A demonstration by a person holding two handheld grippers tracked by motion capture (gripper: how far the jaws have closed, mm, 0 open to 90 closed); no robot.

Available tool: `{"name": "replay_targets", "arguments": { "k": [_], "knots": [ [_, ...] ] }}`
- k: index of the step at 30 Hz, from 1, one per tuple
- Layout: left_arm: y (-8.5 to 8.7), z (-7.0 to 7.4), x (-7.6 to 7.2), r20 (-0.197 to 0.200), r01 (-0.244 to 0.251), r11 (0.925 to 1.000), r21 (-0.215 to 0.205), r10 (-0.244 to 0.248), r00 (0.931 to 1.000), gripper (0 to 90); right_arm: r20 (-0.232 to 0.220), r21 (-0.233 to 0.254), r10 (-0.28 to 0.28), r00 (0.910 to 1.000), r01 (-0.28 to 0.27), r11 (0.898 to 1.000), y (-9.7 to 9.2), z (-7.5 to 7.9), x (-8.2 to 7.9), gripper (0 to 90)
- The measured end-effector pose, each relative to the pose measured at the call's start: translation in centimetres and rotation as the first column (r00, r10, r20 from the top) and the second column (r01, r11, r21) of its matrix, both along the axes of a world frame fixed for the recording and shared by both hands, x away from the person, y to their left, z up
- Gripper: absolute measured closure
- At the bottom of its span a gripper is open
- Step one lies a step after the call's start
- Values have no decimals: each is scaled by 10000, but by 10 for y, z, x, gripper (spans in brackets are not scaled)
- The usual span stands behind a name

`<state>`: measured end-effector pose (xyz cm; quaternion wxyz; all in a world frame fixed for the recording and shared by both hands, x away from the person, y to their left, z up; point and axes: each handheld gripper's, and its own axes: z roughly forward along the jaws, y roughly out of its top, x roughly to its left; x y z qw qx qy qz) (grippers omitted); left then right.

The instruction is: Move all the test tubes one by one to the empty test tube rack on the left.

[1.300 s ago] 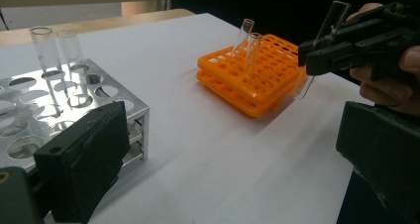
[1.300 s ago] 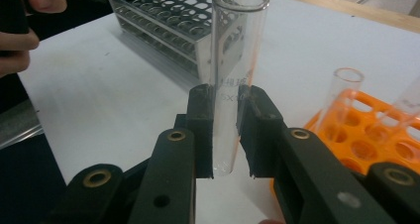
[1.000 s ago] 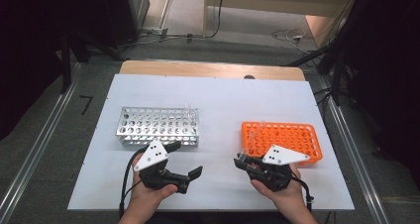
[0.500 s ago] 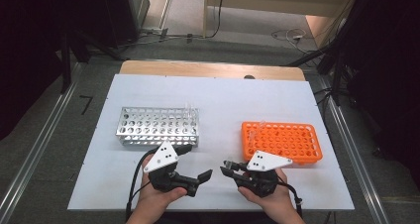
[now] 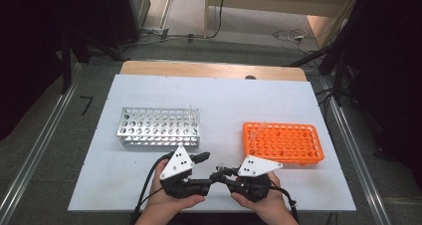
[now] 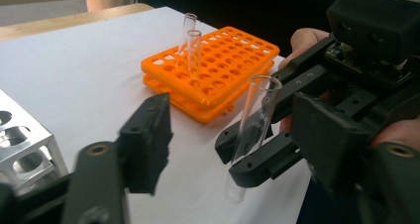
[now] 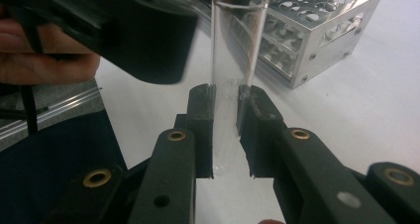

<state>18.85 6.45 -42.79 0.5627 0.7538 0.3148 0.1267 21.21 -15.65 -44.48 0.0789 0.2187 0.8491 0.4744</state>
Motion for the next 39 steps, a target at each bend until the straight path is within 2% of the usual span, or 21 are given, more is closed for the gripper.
{"name": "replay_targets", "arguments": {
  "k": [5, 13, 23, 29, 33, 35, 39],
  "knots": [
    [-3, 0, -1, 104, 174, 9998, -10, -174, 9998, 543, 15, -22, 113, 9999, -113, 9999, 3, 0, -2, 738],
    [-7, -1, -3, 267, 407, 9990, 209, -413, 9988, 674, 26, -35, 247, 9997, -247, 9997, 6, 0, -4, 738],
    [-8, -1, -4, 369, 473, 9984, 313, -485, 9981, 756, -71, -28, 279, 9996, -279, 9996, 6, 0, -5, 739],
    [-8, -1, -4, 384, 504, 9982, 316, -516, 9979, 763, -44, -37, 281, 9996, -281, 9996, 6, 0, -4, 738],
    [-7, -1, -3, 370, 586, 9977, 331, -599, 9975, 766, -180, 12, 338, 9993, -338, 9994, 6, -1, -3, 730],
    [-5, 0, -2, 407, 498, 9983, 316, -511, 9979, 767, -278, 50, 398, 9988, -397, 9992, 5, -1, -3, 666],
    [2, 2, 0, 422, 321, 9992, 236, -331, 9986, 767, -188, 160, 291, 9994, -288, 9995, 1, 1, -1, 521]
  ]
}}
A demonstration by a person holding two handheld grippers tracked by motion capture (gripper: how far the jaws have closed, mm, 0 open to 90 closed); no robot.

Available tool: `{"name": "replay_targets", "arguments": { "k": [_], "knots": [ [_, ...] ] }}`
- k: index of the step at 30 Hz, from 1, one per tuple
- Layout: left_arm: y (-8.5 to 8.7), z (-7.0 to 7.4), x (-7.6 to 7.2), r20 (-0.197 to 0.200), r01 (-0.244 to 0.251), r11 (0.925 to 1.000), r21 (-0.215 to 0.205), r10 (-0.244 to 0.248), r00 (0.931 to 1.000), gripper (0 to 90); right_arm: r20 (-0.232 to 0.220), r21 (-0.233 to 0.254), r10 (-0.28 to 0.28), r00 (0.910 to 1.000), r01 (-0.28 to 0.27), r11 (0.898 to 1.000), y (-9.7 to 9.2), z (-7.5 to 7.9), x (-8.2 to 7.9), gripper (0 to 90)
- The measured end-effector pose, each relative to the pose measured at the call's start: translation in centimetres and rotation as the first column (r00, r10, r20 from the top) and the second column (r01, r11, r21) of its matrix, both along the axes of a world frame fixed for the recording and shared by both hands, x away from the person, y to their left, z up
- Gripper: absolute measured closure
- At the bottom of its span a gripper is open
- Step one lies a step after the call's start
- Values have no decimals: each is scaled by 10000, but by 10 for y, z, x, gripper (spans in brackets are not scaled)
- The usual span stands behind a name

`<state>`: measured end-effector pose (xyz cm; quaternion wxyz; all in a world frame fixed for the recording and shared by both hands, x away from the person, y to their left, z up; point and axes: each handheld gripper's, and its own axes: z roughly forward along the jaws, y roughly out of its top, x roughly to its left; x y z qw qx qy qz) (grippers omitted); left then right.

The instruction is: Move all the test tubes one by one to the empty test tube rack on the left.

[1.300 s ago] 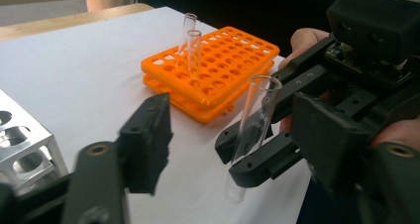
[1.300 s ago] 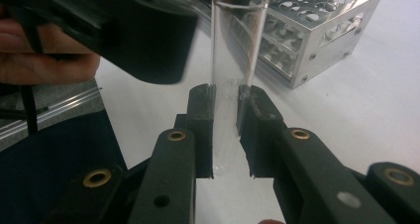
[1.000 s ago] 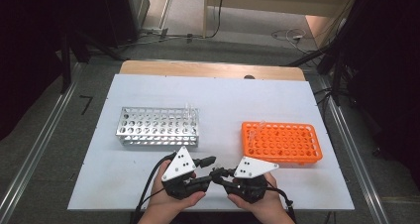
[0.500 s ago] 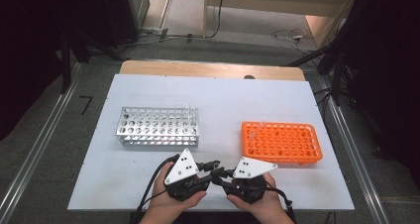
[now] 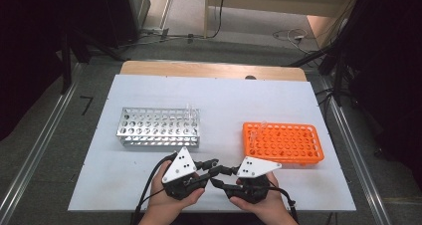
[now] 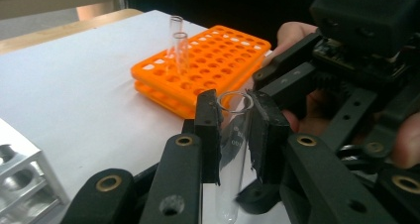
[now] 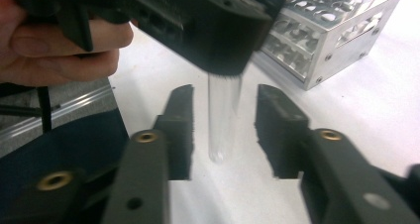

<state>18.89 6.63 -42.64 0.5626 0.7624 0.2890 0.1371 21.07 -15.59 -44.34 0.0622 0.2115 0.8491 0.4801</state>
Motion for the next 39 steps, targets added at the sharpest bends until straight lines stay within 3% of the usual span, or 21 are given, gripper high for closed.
{"name": "replay_targets", "arguments": {
  "k": [4, 8, 12, 19, 27, 39],
  "knots": [
    [5, 2, 2, 30, -202, 9998, -5, 202, 9998, 767, 58, 223, -38, 10000, 36, 9997, -8, 3, 2, 416],
    [10, 3, 3, 75, -306, 9995, 88, 306, 9995, 767, 9, 315, -496, 9988, 495, 9983, -17, 5, 5, 261],
    [15, 5, 5, 104, -437, 9990, 125, 436, 9990, 767, 184, 336, -928, 9955, 922, 9952, -27, 9, 8, 157],
    [27, 8, 9, 126, -769, 9970, 113, 768, 9970, 767, 16, 594, -1325, 9912, 1321, 9894, -49, 13, 15, 1],
    [41, 15, 15, 226, -1169, 9931, 101, 1166, 9929, 767, -66, 925, -1785, 9839, 1784, 9796, -76, 17, 25, 0],
    [58, 24, 31, 279, -1691, 9856, 84, 1688, 9853, 767, 98, 769, -2501, 9682, 2487, 9655, -108, 16, 36, 0]
  ]
}}
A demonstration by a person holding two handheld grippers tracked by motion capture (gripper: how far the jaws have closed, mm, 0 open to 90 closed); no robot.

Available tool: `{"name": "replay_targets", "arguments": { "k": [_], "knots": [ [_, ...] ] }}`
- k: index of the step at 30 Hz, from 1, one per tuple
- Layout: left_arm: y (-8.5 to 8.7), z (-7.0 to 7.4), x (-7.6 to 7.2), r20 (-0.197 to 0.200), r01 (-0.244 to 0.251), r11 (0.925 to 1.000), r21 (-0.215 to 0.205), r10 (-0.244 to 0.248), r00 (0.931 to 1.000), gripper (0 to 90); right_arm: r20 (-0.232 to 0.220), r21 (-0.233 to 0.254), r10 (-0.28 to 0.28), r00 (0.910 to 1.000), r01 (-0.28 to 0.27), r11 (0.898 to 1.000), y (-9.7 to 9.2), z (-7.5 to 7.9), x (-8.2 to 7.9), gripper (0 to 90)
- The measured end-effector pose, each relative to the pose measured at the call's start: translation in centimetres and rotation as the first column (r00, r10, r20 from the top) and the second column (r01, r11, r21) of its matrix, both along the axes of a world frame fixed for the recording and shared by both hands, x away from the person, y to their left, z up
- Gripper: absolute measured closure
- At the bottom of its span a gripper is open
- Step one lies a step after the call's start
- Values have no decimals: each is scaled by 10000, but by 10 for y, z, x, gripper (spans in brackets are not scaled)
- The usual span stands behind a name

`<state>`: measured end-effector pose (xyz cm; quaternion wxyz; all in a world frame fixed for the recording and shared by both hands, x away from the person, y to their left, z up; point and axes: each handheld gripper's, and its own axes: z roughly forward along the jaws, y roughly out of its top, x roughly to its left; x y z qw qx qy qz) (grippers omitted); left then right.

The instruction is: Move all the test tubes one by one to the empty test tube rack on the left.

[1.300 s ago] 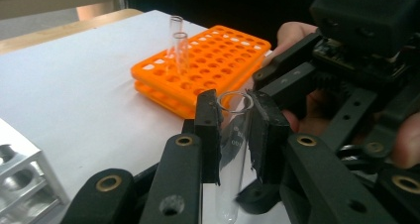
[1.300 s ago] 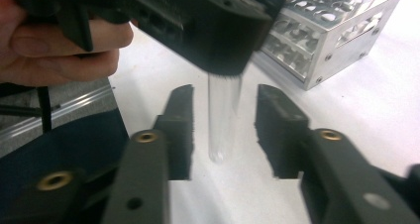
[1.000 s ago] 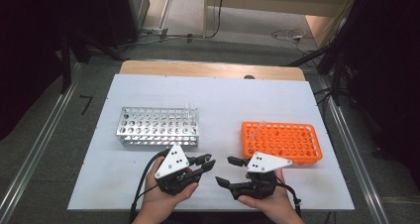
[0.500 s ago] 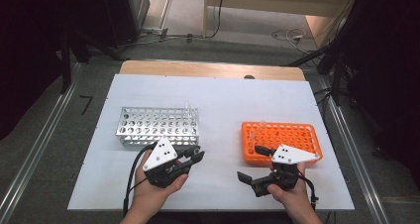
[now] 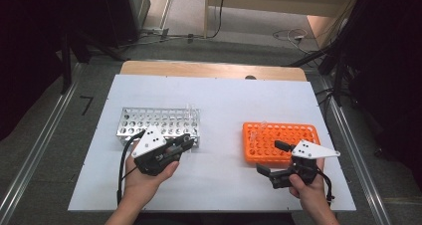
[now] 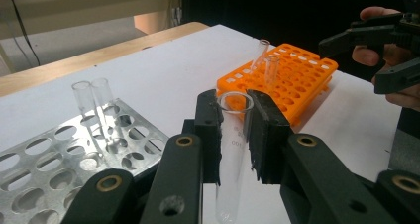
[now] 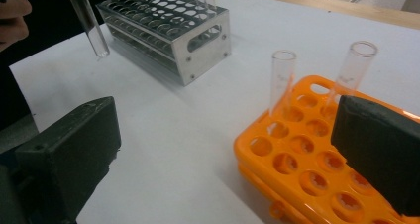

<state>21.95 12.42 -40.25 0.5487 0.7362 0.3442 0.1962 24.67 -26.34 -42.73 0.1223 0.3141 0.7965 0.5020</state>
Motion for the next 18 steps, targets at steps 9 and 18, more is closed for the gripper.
{"name": "replay_targets", "arguments": {
  "k": [9, 18],
  "knots": [
    [10, 4, 12, 54, -394, 9992, -16, 394, 9992, 767, -7, -16, -367, 9993, 367, 9993, -15, -2, 7, 0],
    [20, 11, 29, 103, -745, 9972, 35, 745, 9972, 767, 20, 98, -559, 9984, 559, 9984, -21, -3, 10, 0]
  ]
}}
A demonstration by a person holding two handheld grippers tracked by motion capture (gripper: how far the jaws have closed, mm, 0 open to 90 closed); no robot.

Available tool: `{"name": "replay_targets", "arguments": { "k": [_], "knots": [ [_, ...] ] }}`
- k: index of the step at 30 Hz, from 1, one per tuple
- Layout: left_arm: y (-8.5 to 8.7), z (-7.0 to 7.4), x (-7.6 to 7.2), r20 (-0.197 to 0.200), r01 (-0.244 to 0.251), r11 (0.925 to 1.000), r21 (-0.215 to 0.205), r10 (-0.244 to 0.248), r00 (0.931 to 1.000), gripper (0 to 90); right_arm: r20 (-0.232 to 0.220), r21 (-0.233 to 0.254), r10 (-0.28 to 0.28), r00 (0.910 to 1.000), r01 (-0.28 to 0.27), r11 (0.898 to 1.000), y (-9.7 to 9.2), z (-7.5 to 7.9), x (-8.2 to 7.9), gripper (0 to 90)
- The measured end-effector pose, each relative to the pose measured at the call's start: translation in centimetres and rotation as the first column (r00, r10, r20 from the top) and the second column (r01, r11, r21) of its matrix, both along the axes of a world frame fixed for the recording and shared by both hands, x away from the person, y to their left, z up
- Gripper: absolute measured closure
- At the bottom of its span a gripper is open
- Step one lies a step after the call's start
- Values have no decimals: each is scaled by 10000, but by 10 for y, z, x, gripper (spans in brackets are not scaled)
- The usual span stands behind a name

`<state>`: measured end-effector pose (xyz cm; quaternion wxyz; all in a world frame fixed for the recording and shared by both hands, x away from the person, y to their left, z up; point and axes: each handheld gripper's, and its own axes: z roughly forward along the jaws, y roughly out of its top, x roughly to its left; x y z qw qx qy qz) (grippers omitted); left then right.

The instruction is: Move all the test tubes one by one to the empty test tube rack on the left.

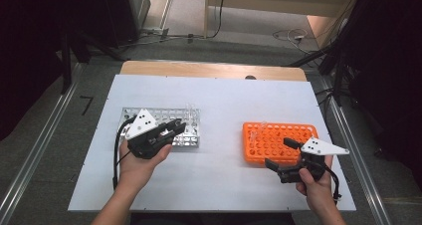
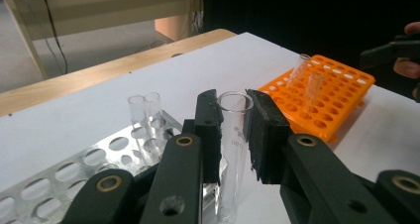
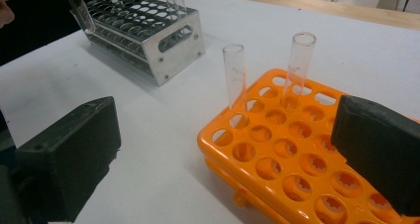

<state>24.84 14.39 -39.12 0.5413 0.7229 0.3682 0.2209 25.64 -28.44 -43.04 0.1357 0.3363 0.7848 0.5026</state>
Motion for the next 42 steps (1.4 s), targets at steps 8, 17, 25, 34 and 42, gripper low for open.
{"name": "replay_targets", "arguments": {
  "k": [8, 17, 25, 34, 42],
  "knots": [
    [8, 5, 21, 11, -265, 9996, 132, 265, 9996, 767, -28, 35, -106, 9999, 106, 9999, -3, -1, 2, 0],
    [10, 6, 49, -47, -525, 9986, 106, 526, 9986, 767, -63, 73, -163, 9998, 163, 9998, -5, -2, 2, 0],
    [10, 3, 71, -80, -814, 9966, 102, 815, 9966, 767, -78, 77, -196, 9998, 197, 9998, -6, -2, 3, 0],
    [11, -4, 91, -110, -1247, 9922, 73, 1248, 9921, 767, -135, 67, -250, 9996, 251, 9997, -6, -3, 4, 0],
    [10, -14, 104, -293, -1496, 9886, 171, 1500, 9882, 767, -123, 55, -272, 9996, 273, 9996, -7, -4, 4, 0]
  ]
}}
